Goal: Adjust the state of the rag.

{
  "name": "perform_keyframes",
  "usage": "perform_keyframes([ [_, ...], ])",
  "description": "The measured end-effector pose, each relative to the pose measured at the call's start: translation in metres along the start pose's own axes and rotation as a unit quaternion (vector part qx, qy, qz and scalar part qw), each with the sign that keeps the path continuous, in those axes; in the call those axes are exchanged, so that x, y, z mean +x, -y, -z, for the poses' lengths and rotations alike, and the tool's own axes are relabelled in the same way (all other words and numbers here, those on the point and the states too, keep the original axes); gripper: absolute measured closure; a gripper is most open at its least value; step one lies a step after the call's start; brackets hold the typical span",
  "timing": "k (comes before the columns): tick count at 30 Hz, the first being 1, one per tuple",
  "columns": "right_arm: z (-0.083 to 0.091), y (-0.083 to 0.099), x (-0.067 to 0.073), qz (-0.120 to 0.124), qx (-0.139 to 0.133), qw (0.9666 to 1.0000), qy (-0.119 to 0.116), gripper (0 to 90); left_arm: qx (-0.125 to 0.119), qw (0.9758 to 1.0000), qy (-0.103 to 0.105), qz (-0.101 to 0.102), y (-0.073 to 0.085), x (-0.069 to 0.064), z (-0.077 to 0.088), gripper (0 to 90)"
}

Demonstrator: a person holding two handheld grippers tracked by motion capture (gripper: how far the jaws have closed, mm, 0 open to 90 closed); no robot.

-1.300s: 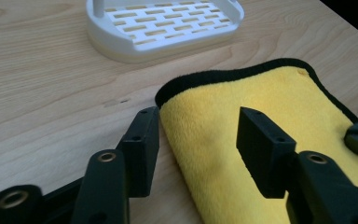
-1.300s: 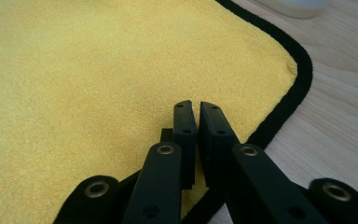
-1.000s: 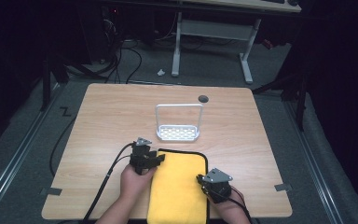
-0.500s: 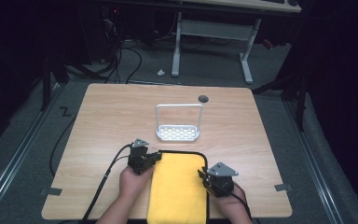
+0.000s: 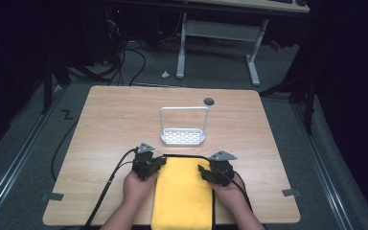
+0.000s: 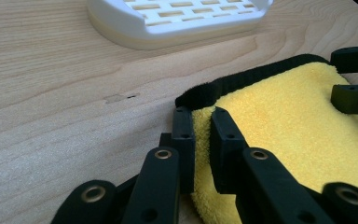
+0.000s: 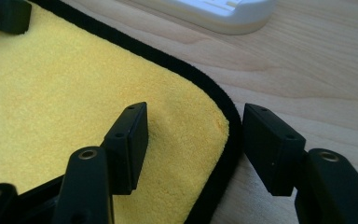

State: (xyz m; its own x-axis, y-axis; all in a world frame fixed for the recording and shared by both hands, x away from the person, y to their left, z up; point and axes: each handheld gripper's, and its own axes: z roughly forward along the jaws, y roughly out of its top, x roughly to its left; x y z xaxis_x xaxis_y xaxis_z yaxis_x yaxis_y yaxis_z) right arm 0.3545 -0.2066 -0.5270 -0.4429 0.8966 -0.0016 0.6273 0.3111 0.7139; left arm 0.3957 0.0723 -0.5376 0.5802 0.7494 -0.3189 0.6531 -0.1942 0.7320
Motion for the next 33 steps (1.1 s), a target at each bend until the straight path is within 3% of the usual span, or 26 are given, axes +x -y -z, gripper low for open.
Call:
perform_keyframes([
  [2, -0.001, 0.001, -0.003, -0.018, -0.002, 0.9998, -0.011, 44.9, 0.000, 1.0000, 0.000, 0.000, 0.000, 0.000, 0.000, 81.0],
  [13, 0.000, 0.004, 0.004, -0.015, -0.014, 0.9991, -0.037, 75.6, 0.000, 1.0000, 0.002, 0.002, 0.000, 0.000, 0.000, 81.1],
  [20, 0.006, 0.006, 0.008, 0.002, -0.031, 0.9992, -0.027, 78.1, 0.005, 0.9997, 0.020, 0.011, 0.000, 0.004, 0.001, 81.1],
  [26, 0.016, 0.006, 0.010, 0.005, -0.056, 0.9982, -0.021, 77.9, -0.016, 0.9993, 0.034, 0.010, 0.001, 0.005, 0.007, 81.5],
  [30, 0.020, 0.005, 0.015, 0.012, -0.070, 0.9974, -0.013, 77.9, -0.032, 0.9992, 0.025, -0.004, 0.001, 0.002, 0.011, 81.7],
  [33, 0.023, 0.004, 0.017, 0.020, -0.081, 0.9965, -0.007, 77.9, -0.040, 0.9989, 0.023, -0.004, -0.001, 0.000, 0.015, 81.7],
])
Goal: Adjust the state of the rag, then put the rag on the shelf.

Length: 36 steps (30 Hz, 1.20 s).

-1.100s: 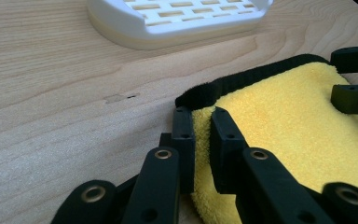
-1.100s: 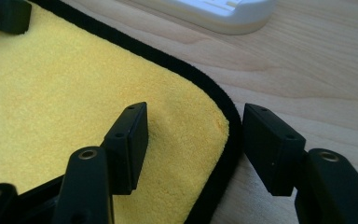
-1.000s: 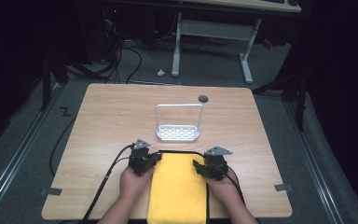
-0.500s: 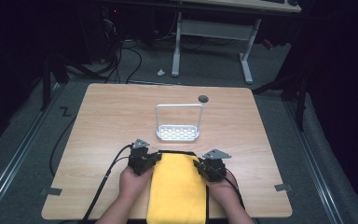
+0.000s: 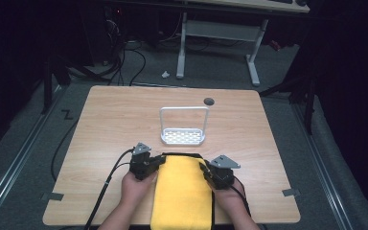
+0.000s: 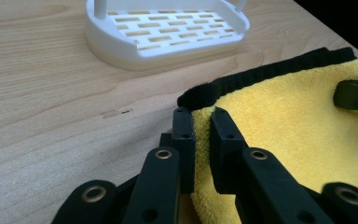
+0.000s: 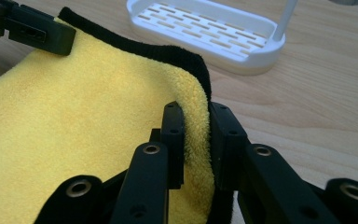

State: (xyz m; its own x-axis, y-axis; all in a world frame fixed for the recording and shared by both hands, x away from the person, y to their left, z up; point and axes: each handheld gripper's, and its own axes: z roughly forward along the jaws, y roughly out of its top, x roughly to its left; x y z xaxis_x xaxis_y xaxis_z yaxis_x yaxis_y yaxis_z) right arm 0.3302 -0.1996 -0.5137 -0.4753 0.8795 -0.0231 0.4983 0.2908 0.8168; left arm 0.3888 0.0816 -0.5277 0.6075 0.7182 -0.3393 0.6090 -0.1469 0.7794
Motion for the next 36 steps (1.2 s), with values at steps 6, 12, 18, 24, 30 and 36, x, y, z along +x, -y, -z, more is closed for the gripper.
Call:
perform_keyframes([
  [6, 0.008, -0.007, 0.004, 0.003, -0.029, 0.9995, 0.009, 77.9, -0.044, 0.9990, -0.002, -0.009, -0.010, -0.009, 0.016, 81.9],
  [12, 0.018, -0.017, 0.009, 0.011, -0.054, 0.9985, 0.008, 77.9, -0.079, 0.9964, -0.001, -0.028, -0.018, -0.017, 0.034, 82.4],
  [18, 0.030, -0.033, 0.016, 0.032, -0.085, 0.9957, 0.018, 77.9, -0.113, 0.9920, -0.002, -0.057, -0.033, -0.031, 0.054, 82.8],
  [24, 0.041, -0.047, 0.016, 0.030, -0.124, 0.9915, 0.023, 77.9, -0.148, 0.9862, -0.004, -0.075, -0.053, -0.042, 0.072, 82.8],
  [30, 0.055, -0.066, 0.011, 0.019, -0.161, 0.9865, 0.024, 77.9, -0.179, 0.9801, -0.005, -0.086, -0.073, -0.050, 0.088, 83.0],
  [36, 0.072, -0.089, 0.007, 0.024, -0.194, 0.9803, 0.028, 77.9, -0.205, 0.9731, -0.003, -0.105, -0.093, -0.059, 0.103, 83.5],
])
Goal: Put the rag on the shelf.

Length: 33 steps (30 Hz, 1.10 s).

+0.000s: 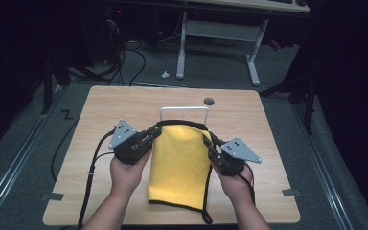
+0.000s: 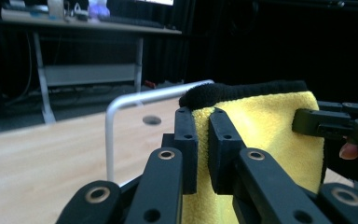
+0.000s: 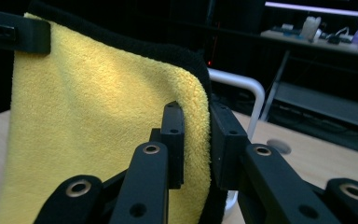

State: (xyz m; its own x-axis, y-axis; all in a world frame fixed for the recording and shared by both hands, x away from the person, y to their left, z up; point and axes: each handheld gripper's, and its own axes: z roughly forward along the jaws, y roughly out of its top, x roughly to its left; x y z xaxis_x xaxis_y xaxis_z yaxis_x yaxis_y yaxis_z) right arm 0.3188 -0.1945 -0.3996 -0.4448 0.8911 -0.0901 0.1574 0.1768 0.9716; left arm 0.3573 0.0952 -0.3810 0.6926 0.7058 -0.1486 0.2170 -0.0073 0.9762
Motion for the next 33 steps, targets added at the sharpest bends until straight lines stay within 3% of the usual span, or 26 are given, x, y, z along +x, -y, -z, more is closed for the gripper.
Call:
perform_keyframes([
  [15, 0.008, -0.064, -0.009, 0.022, -0.064, 0.9976, 0.015, 78.0, -0.063, 0.9972, 0.004, -0.038, -0.068, -0.005, 0.006, 83.9],
  [26, 0.005, -0.079, -0.014, 0.034, -0.071, 0.9967, 0.021, 77.9, -0.060, 0.9967, -0.007, -0.055, -0.079, 0.001, -0.002, 83.9],
  [33, -0.018, -0.085, -0.026, 0.030, -0.052, 0.9978, 0.027, 78.0, -0.046, 0.9974, -0.011, -0.055, -0.090, 0.021, -0.026, 83.8],
])
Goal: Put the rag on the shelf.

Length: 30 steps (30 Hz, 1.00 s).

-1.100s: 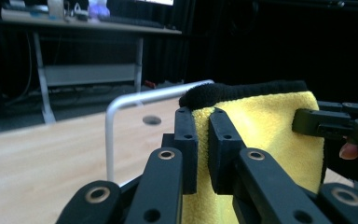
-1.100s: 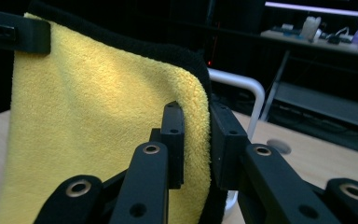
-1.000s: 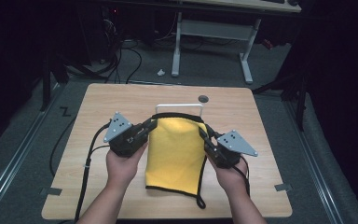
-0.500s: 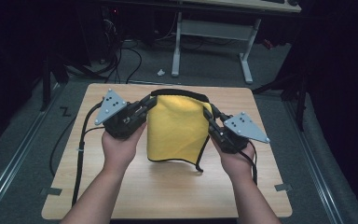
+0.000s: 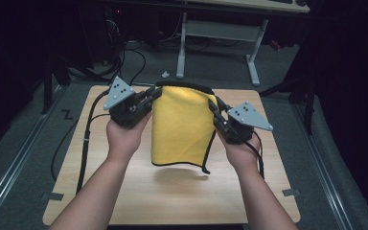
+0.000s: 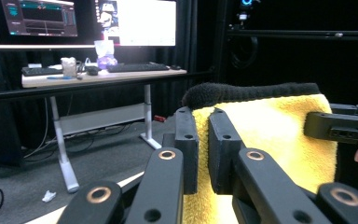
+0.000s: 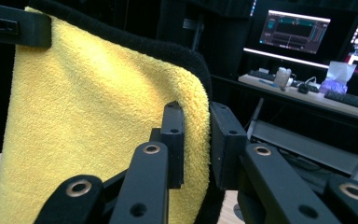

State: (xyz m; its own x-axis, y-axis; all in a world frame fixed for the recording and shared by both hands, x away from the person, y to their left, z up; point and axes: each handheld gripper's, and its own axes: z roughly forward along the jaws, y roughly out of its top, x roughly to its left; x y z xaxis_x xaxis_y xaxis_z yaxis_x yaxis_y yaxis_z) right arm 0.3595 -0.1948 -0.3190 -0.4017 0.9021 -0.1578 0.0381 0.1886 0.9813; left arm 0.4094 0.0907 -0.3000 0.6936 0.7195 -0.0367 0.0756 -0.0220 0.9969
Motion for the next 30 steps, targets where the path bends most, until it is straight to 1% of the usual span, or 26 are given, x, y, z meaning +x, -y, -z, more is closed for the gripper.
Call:
perform_keyframes([
  [2, -0.008, -0.002, -0.004, -0.001, 0.005, 1.0000, 0.003, 78.0, 0.006, 1.0000, -0.006, 0.003, -0.002, 0.006, -0.009, 83.8],
  [4, -0.017, -0.005, -0.009, 0.003, 0.009, 0.9999, 0.006, 78.0, 0.009, 0.9999, -0.012, 0.003, -0.003, 0.012, -0.018, 83.8],
  [9, -0.038, -0.008, -0.020, -0.004, 0.012, 0.9999, 0.005, 78.0, 0.020, 0.9995, -0.023, 0.003, -0.005, 0.027, -0.038, 83.6],
  [11, -0.048, -0.007, -0.024, -0.004, 0.018, 0.9998, 0.007, 78.0, 0.021, 0.9994, -0.028, 0.002, -0.005, 0.032, -0.045, 83.6],
  [13, -0.057, -0.007, -0.028, -0.005, 0.021, 0.9997, 0.008, 78.0, 0.021, 0.9992, -0.034, -0.003, -0.004, 0.036, -0.052, 83.5],
  [15, -0.066, -0.007, -0.033, -0.006, 0.027, 0.9996, 0.007, 78.0, 0.022, 0.9986, -0.044, -0.016, -0.004, 0.040, -0.059, 83.1],
  [18, -0.080, -0.010, -0.040, 0.006, 0.032, 0.9994, 0.008, 78.0, 0.030, 0.9981, -0.051, -0.019, -0.007, 0.047, -0.067, 83.1],
  [19, -0.084, -0.012, -0.041, 0.011, 0.034, 0.9993, 0.010, 78.0, 0.027, 0.9982, -0.051, -0.018, -0.008, 0.048, -0.069, 83.1],
  [20, -0.088, -0.012, -0.043, 0.012, 0.034, 0.9993, 0.013, 78.0, 0.028, 0.9980, -0.052, -0.022, -0.009, 0.050, -0.071, 83.0],
  [22, -0.094, -0.014, -0.047, 0.011, 0.036, 0.9992, 0.012, 78.0, 0.029, 0.9979, -0.053, -0.022, -0.010, 0.054, -0.076, 83.0],
  [25, -0.101, -0.015, -0.052, 0.017, 0.036, 0.9991, 0.015, 77.9, 0.031, 0.9977, -0.056, -0.020, -0.011, 0.059, -0.083, 82.7],
  [26, -0.104, -0.016, -0.053, 0.021, 0.036, 0.9990, 0.015, 77.8, 0.034, 0.9973, -0.061, -0.022, -0.011, 0.060, -0.085, 82.7],
  [28, -0.108, -0.016, -0.054, 0.028, 0.037, 0.9988, 0.015, 77.8, 0.042, 0.9960, -0.071, -0.034, -0.009, 0.063, -0.089, 82.4],
  [30, -0.112, -0.016, -0.055, 0.037, 0.044, 0.9982, 0.015, 77.8, 0.049, 0.9956, -0.072, -0.034, -0.007, 0.066, -0.092, 82.4],
])
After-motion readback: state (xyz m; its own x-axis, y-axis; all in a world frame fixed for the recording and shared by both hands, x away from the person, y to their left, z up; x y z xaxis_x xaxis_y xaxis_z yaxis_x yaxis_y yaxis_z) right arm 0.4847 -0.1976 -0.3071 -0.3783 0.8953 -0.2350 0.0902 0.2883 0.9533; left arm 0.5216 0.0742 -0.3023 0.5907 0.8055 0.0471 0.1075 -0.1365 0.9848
